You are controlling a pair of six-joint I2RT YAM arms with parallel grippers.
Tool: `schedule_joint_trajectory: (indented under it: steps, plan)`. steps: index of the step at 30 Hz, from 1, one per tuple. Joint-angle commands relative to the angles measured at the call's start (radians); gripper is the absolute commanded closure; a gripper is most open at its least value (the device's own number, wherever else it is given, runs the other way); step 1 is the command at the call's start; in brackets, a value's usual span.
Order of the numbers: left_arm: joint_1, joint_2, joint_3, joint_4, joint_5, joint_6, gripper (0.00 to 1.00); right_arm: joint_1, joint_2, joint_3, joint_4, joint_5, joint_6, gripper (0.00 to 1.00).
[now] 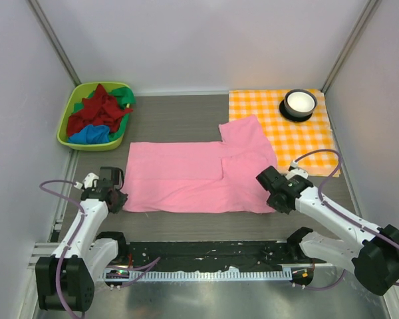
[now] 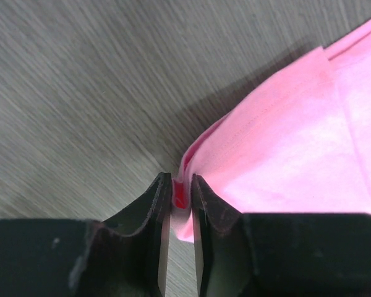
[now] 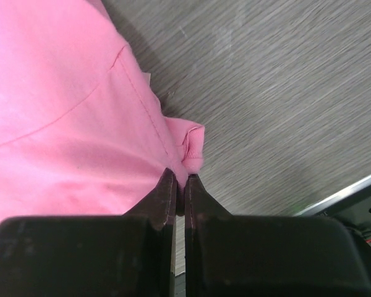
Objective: Fold and stack the t-shirts
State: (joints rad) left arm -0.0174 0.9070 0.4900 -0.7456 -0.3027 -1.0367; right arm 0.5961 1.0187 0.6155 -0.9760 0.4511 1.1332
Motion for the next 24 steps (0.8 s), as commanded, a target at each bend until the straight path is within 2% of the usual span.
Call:
schedule_joint_trajectory:
  steps: [1,2,5,6,7,8,9,12,14,15,17,18,21,23,24]
  plan:
    - [0.000,0.006,0.007,-0.060,-0.052,-0.032,0.73,0.007,0.004,0.090,-0.124,0.112,0.040,0.99]
    - [0.000,0.007,0.010,-0.064,-0.055,-0.034,0.70,0.007,0.009,0.093,-0.131,0.101,0.043,0.99]
    - [0.002,0.010,0.009,-0.069,-0.047,-0.040,0.69,0.005,0.014,0.096,-0.139,0.087,0.036,0.88]
    - [0.002,0.010,0.007,-0.072,-0.041,-0.043,0.61,0.007,0.011,0.096,-0.141,0.087,0.042,0.74]
    - [0.000,0.009,0.010,-0.072,-0.038,-0.043,0.47,0.007,0.004,0.092,-0.138,0.090,0.043,0.60]
    - [0.002,0.010,0.015,-0.072,-0.033,-0.042,0.01,0.007,0.004,0.092,-0.138,0.110,0.040,0.48]
    - [0.002,0.009,0.019,-0.081,-0.017,-0.042,0.00,0.007,0.004,0.096,-0.139,0.122,0.040,0.34]
    - [0.002,0.001,0.074,-0.087,0.029,-0.036,0.00,0.007,0.035,0.157,-0.118,0.191,0.017,0.23]
    - [0.000,0.004,0.154,-0.083,0.037,-0.025,0.00,0.007,0.093,0.254,-0.086,0.240,-0.036,0.19]
    - [0.002,0.012,0.185,-0.068,0.036,-0.016,0.00,0.005,0.119,0.294,-0.051,0.298,-0.055,0.13]
    - [0.000,0.073,0.275,-0.043,0.011,0.013,0.00,-0.021,0.184,0.398,0.017,0.336,-0.146,0.07]
    - [0.002,0.101,0.301,-0.009,0.004,0.021,0.00,-0.033,0.249,0.427,0.119,0.336,-0.189,0.03]
    - [0.002,0.258,0.384,0.116,0.039,0.071,0.00,-0.085,0.407,0.519,0.341,0.304,-0.326,0.03]
    - [0.000,0.344,0.445,0.182,0.098,0.104,0.00,-0.130,0.478,0.591,0.422,0.230,-0.363,0.04]
    - [0.000,0.437,0.468,0.218,0.112,0.127,0.00,-0.180,0.515,0.610,0.522,0.183,-0.419,0.04]
